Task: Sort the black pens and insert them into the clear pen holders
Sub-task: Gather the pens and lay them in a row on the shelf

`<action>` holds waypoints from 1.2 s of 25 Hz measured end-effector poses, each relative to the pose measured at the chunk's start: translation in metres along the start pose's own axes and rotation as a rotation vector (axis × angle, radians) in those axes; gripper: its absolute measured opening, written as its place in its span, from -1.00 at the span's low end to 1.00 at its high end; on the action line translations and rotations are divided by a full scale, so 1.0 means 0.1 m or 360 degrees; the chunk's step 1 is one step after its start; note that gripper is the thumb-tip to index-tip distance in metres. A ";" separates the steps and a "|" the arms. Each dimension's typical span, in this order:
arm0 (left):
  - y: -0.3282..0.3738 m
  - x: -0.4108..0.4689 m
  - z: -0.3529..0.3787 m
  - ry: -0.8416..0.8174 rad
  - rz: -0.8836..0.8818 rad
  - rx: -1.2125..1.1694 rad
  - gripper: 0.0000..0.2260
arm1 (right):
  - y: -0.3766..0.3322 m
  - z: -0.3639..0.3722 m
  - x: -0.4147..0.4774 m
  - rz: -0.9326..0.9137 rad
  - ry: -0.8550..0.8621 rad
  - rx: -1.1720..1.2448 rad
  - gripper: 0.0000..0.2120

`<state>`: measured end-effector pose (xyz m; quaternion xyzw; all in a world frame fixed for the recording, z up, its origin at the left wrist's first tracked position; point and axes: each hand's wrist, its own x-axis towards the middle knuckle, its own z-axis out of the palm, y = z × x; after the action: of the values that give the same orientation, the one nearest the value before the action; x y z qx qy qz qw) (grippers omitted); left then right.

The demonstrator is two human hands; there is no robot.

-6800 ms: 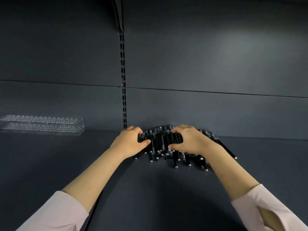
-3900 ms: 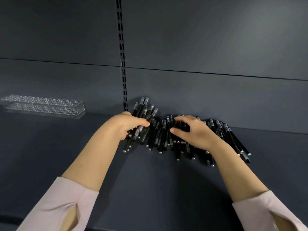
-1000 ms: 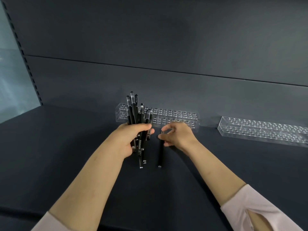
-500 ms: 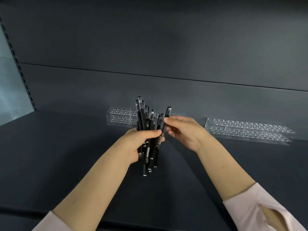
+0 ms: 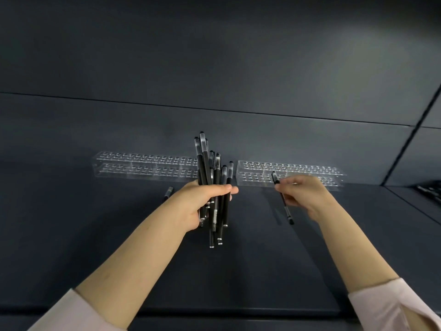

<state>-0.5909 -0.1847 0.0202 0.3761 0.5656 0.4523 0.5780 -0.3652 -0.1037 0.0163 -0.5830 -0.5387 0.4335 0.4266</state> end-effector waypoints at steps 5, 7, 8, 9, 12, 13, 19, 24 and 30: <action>-0.08 -0.02 0.33 0.0004 -0.0025 -0.0024 -0.84 | 0.31 -0.39 0.10 0.0060 0.0151 -0.0324 -0.89; -0.10 -0.01 0.41 0.0037 -0.0052 -0.0032 -0.83 | 0.35 -0.46 0.12 0.0026 0.0180 -0.0443 -0.91; -0.10 -0.01 0.45 0.0043 -0.0054 -0.0037 -0.83 | 0.36 -0.48 0.12 0.0007 0.0180 -0.0486 -0.93; -0.10 -0.01 0.49 0.0047 -0.0051 -0.0044 -0.83 | 0.36 -0.49 0.12 -0.0013 0.0175 -0.0528 -0.93; -0.12 -0.01 0.55 0.0058 -0.0032 -0.0062 -0.82 | 0.38 -0.48 0.12 -0.0036 0.0164 -0.0660 -0.92; -0.13 -0.02 0.55 0.0070 -0.0029 -0.0069 -0.82 | 0.39 -0.48 0.13 -0.0035 0.0161 -0.0711 -0.90; -0.19 -0.09 0.43 0.0170 -0.0039 -0.0019 -0.83 | 0.16 -0.23 -0.04 -0.0360 0.0062 -0.0680 -0.81; -0.11 -0.20 0.07 0.0174 -0.0044 -0.0031 -0.83 | -0.25 0.51 -0.32 -0.0099 -0.0608 0.0040 -0.89; 0.03 -0.25 -0.63 0.0243 -0.0009 -0.0217 -0.85 | -0.48 1.34 -0.31 -0.0040 -0.0488 0.0474 -0.90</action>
<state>-0.6530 -0.2120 0.0257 0.2988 0.5770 0.5156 0.5586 -0.5086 -0.1278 0.0292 -0.4340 -0.5345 0.5866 0.4265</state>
